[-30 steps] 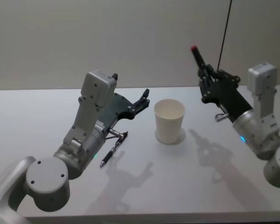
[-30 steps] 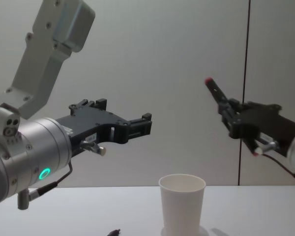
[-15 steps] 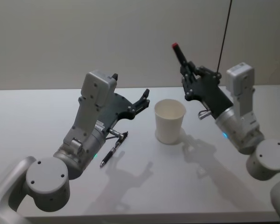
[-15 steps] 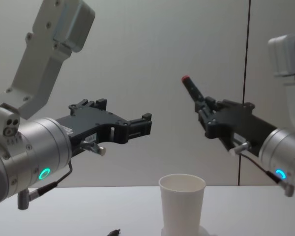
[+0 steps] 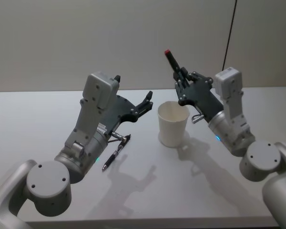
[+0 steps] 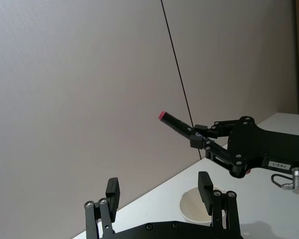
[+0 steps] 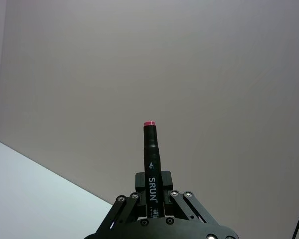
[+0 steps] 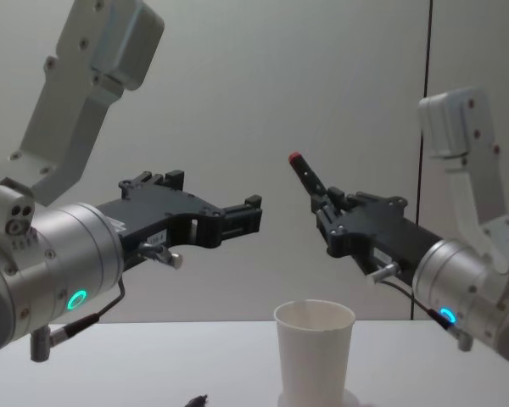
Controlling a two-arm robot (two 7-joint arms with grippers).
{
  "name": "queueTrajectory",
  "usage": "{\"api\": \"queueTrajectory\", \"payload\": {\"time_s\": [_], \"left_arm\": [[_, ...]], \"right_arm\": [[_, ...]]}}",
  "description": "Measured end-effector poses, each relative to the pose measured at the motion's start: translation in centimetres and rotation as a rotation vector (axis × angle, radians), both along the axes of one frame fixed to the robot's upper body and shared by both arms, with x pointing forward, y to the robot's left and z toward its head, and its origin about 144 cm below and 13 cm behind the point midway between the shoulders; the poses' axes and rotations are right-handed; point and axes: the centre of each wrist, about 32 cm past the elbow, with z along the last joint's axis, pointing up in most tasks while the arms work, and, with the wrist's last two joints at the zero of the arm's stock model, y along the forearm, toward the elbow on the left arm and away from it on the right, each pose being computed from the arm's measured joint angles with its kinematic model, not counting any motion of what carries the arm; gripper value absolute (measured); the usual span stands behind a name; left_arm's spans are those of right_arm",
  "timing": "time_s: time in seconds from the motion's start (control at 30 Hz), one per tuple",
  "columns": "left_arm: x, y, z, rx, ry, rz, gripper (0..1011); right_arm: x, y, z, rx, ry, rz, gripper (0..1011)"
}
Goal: Place the pen into the pen holder.
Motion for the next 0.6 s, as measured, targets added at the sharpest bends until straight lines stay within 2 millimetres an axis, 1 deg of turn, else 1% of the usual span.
{"api": "queueTrajectory", "payload": {"time_s": [0.6], "left_arm": [[0.0,0.0,0.0,0.000,0.000,0.000,1004]], "right_arm": [[1.7,1.2,-1.5,0.009,0.029,0.036,176]]}}
